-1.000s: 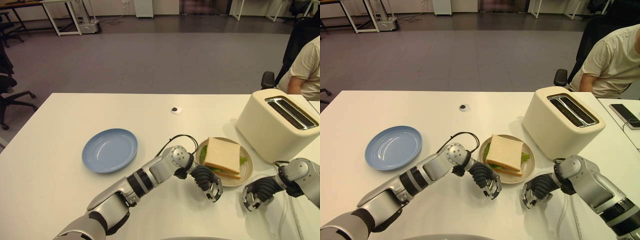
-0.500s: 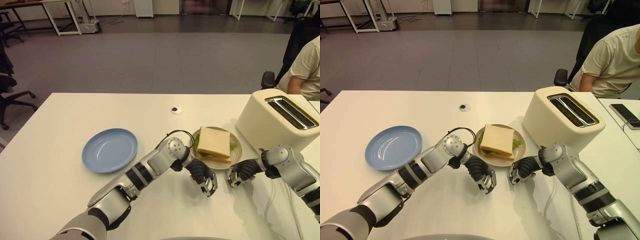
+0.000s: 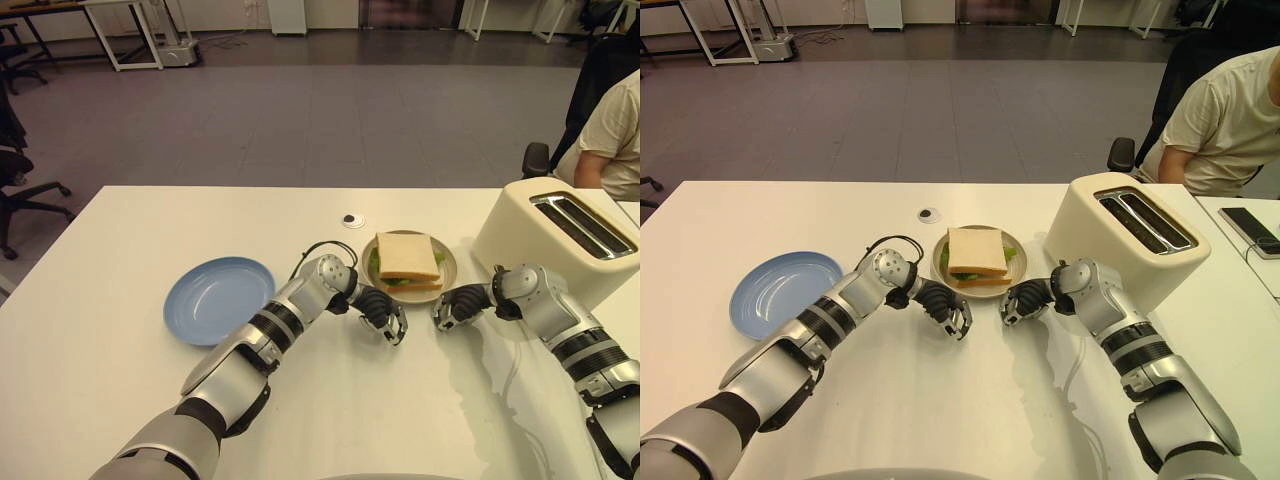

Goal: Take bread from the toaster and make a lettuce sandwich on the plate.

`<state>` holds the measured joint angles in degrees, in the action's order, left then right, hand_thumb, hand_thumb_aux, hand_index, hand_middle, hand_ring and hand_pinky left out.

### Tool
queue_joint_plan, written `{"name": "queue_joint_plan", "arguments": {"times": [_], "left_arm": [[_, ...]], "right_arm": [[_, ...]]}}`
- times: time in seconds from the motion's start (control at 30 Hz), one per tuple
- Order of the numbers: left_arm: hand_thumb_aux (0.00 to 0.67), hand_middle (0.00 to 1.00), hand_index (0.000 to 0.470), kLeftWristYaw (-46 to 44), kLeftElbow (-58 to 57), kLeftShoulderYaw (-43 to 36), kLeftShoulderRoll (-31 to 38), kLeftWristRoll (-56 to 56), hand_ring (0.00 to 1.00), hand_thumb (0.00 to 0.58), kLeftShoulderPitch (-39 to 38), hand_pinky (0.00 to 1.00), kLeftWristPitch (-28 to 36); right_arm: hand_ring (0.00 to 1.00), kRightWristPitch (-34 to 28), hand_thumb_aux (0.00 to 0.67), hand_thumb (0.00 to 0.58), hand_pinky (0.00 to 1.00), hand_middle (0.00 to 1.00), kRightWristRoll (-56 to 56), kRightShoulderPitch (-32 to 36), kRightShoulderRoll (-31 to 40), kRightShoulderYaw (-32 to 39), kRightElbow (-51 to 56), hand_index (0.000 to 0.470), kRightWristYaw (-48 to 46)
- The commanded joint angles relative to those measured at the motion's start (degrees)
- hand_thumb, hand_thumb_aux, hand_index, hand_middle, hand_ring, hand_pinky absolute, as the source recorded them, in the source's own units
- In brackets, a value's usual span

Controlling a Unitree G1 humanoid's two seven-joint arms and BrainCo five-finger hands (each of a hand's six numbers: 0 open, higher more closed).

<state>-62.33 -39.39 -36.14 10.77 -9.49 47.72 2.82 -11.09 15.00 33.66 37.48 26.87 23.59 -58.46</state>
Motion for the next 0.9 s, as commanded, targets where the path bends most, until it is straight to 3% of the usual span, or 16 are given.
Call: {"name": "queue_joint_plan", "arguments": {"times": [0.03,0.23,0.47,0.63,0.73,0.77,0.8,0.83,0.87,0.9], "left_arm": [[0.67,1.0,0.47,8.5,-11.6,1.0,-0.3,-5.2,1.0,0.58,3.5,1.0,-4.0],[0.67,1.0,0.47,18.5,-24.4,1.7,-1.2,-9.9,1.0,0.58,6.2,1.0,-9.5],[0.67,1.0,0.47,21.7,-30.1,3.9,-2.5,-11.1,1.0,0.58,5.9,1.0,-11.4],[0.67,1.0,0.47,15.0,-28.6,6.3,-3.6,-9.0,1.0,0.58,4.8,1.0,-11.5],[0.67,1.0,0.47,5.4,-21.1,10.5,-3.4,-2.5,1.0,0.58,3.1,1.0,-9.6],[0.67,1.0,0.47,0.2,-15.3,12.0,-3.1,1.4,1.0,0.58,1.4,1.0,-7.3],[0.67,0.9,0.47,-4.7,-7.3,14.2,-2.7,7.0,0.9,0.58,-1.0,0.9,-2.3],[0.67,0.62,0.47,-8.0,2.0,17.2,-2.2,13.8,0.62,0.58,-3.4,0.62,3.0],[0.67,0.0,0.47,-9.5,9.7,20.4,-1.6,19.5,0.0,0.58,-5.2,0.0,8.2],[0.67,0.0,0.47,-8.5,15.2,24.0,-1.4,24.2,0.0,0.58,-6.5,0.0,11.8]], "right_arm": [[1.0,1.5,0.67,0.58,1.0,1.0,1.2,2.7,-5.3,0.6,5.8,0.47,2.5],[1.0,4.2,0.67,0.58,1.0,1.0,2.0,6.2,-9.8,0.3,13.5,0.47,5.1],[1.0,7.2,0.67,0.58,1.0,1.0,1.5,9.3,-14.3,-0.8,20.5,0.47,7.4],[1.0,7.8,0.67,0.58,1.0,1.0,0.8,8.1,-13.1,-1.7,18.4,0.47,4.9],[1.0,4.0,0.67,0.58,1.0,1.0,-4.3,4.8,-10.8,-5.1,8.9,0.47,-0.6],[1.0,0.6,0.641,0.579,1.0,1.0,-8.0,2.7,-10.3,-7.7,2.5,0.45,-2.1],[1.0,-3.6,0.523,0.552,1.0,1.0,-12.4,0.6,-10.2,-10.7,-4.4,0.367,-3.1],[1.0,-6.9,0.079,0.128,1.0,1.0,-16.6,-1.3,-11.1,-15.1,-11.4,0.055,-1.4],[0.8,-9.8,0.0,0.0,0.8,0.8,-19.7,-2.8,-12.3,-19.6,-17.2,0.0,1.9],[0.29,-11.1,0.0,0.0,0.29,0.29,-21.0,-4.4,-13.2,-23.6,-22.1,0.0,6.1]]}}
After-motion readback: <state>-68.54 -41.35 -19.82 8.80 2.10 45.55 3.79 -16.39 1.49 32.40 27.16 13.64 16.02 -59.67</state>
